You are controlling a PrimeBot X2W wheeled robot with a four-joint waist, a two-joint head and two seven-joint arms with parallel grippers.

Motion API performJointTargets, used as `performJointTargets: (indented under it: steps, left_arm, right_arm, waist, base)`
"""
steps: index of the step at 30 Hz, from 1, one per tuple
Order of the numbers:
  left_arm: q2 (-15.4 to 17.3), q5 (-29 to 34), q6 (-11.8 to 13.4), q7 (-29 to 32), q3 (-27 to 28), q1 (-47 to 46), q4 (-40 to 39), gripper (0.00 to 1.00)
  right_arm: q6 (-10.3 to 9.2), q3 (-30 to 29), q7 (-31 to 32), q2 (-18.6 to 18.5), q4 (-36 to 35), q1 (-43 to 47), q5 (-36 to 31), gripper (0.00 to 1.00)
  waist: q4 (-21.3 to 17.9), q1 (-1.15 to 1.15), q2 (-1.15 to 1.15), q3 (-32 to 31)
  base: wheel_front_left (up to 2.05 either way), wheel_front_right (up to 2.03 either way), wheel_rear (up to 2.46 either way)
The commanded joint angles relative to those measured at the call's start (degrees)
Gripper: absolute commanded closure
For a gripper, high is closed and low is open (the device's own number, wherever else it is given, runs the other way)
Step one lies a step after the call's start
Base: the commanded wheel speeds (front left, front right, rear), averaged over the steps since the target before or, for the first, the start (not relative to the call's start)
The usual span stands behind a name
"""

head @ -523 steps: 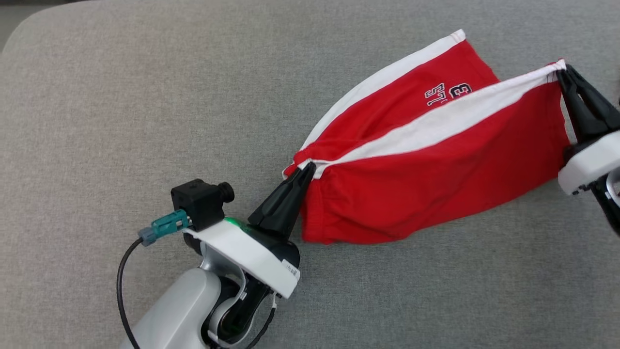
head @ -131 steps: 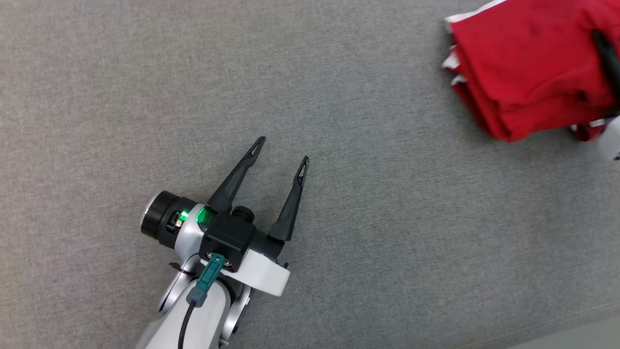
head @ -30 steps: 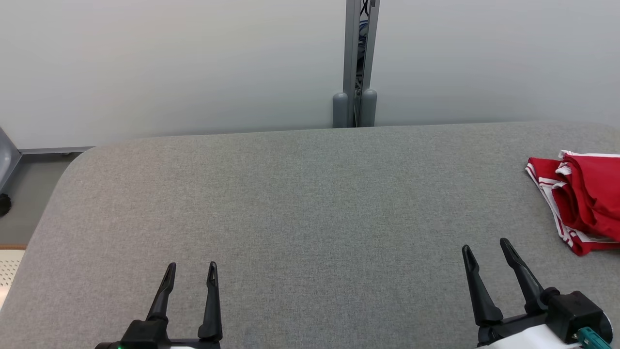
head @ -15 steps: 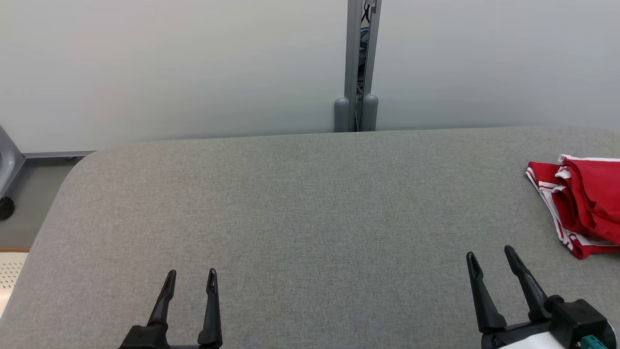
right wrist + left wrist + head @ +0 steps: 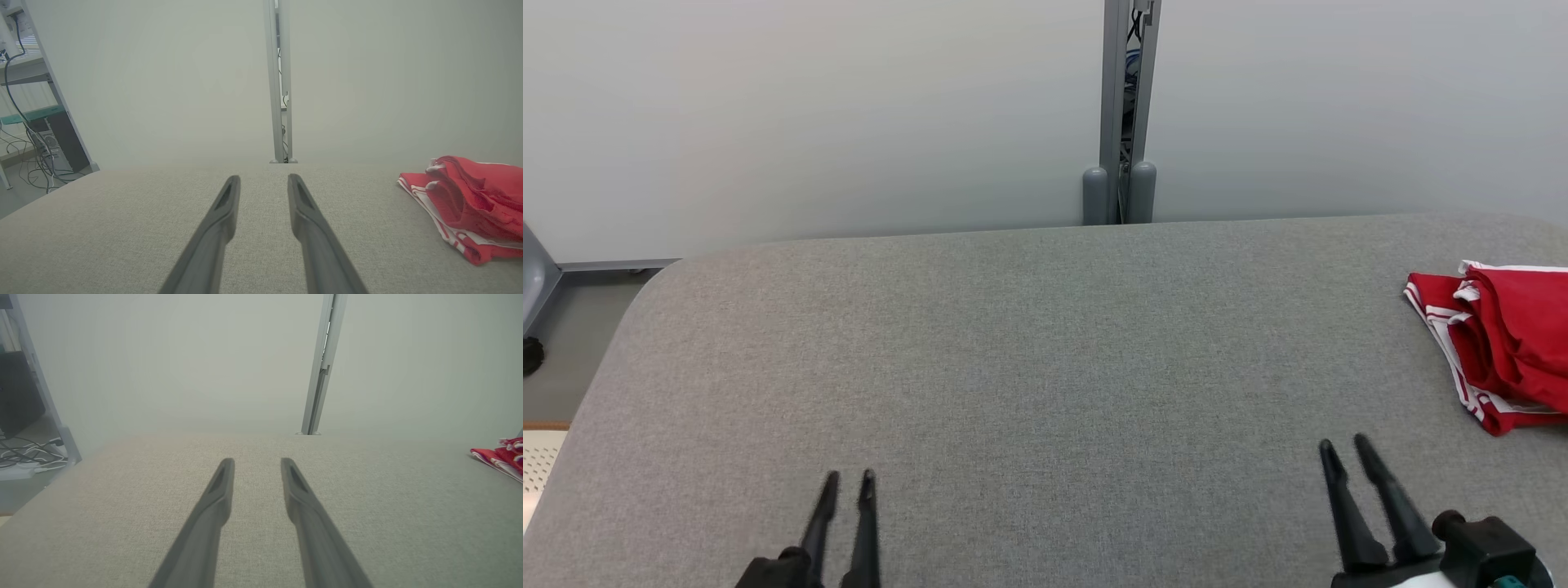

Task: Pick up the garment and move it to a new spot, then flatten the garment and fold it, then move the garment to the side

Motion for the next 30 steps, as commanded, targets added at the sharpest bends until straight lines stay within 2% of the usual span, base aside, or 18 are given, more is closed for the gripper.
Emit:
performJointTargets:
  steps: [1,5,16,30]
  left_arm:
    - [0.0,-0.1,0.0,0.1,0.0,0.2,0.3,1.00]
    - [-0.1,-1.0,-0.1,0.2,-0.2,1.1,1.9,1.00]
    - [0.0,-14.3,-2.4,1.9,-0.2,-2.1,3.2,1.00]
    - [0.0,-26.8,-4.8,3.5,-0.3,-5.5,5.1,1.00]
  right_arm:
    - [0.00,0.0,0.0,0.1,0.4,0.1,0.0,1.00]
    - [0.00,-0.1,0.3,0.4,2.0,1.2,1.0,1.00]
    - [0.00,-2.6,3.7,-1.3,2.2,0.1,16.0,1.00]
    - [0.00,-5.3,7.1,-2.6,2.6,-0.9,29.6,1.00]
  waist:
    - [0.0,0.00,0.00,0.0]
    - [0.0,0.00,0.00,0.0]
    - [-0.1,0.00,0.00,0.3]
    - [-0.1,0.00,0.00,0.6]
  base:
    - [0.00,0.00,0.00]
    - [0.00,0.00,0.00]
    - [0.00,0.00,0.00]
    - [0.00,0.00,0.00]
